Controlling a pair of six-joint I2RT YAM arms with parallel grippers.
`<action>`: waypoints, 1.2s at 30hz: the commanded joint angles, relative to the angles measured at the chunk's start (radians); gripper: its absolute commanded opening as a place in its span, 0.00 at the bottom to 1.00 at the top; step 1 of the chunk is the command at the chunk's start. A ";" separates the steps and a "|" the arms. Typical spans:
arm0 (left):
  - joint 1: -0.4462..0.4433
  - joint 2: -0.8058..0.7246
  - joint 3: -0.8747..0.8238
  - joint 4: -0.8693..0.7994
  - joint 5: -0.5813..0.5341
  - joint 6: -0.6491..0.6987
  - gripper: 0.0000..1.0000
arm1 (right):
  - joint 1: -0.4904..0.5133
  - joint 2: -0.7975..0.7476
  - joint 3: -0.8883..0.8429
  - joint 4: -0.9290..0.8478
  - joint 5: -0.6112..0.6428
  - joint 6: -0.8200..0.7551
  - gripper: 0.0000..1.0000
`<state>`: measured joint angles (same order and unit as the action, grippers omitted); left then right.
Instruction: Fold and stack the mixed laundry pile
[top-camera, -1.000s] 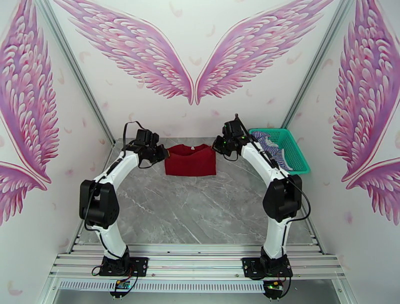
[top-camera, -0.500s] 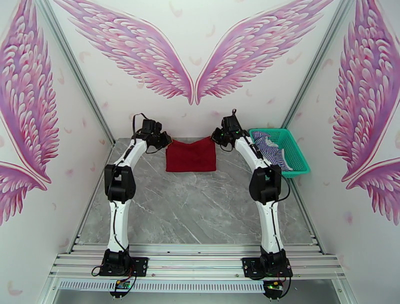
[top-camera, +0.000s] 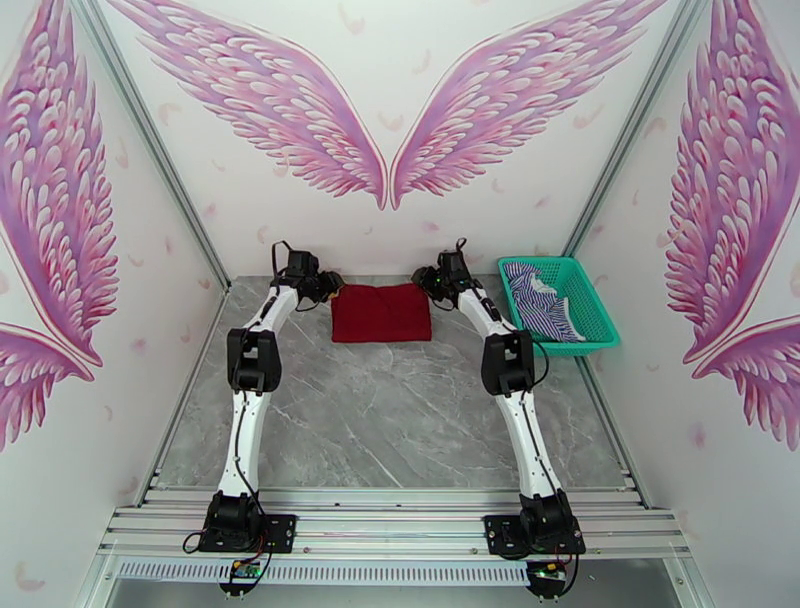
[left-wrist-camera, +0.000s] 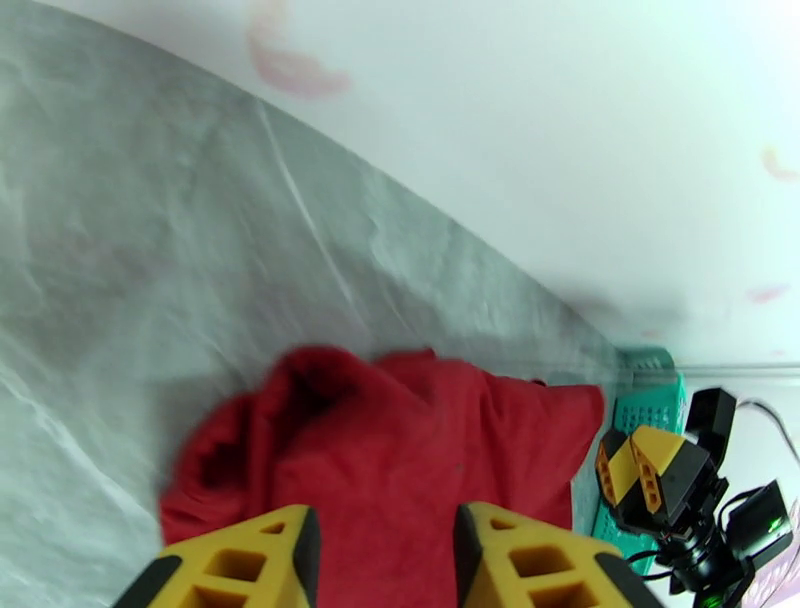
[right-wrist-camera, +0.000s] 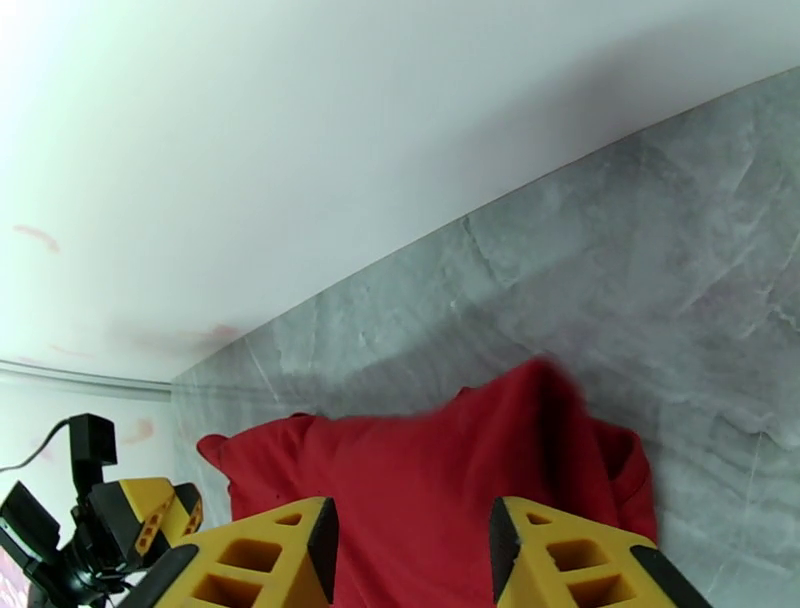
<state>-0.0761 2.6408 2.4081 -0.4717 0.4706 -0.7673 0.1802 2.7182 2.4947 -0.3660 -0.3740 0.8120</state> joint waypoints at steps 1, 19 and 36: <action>0.020 -0.027 0.026 0.077 -0.064 -0.024 0.46 | -0.030 -0.023 0.054 0.049 -0.024 0.012 0.54; -0.064 -0.132 -0.088 -0.225 -0.081 0.197 0.46 | 0.080 -0.328 -0.294 -0.295 0.037 -0.405 0.53; 0.188 -0.456 -0.678 -0.002 0.180 0.196 0.54 | 0.469 -0.343 -0.438 -0.041 0.191 -1.312 0.63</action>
<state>0.1120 2.2784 1.7859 -0.5137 0.5739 -0.6010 0.6598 2.3478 2.0052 -0.4725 -0.2199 -0.3340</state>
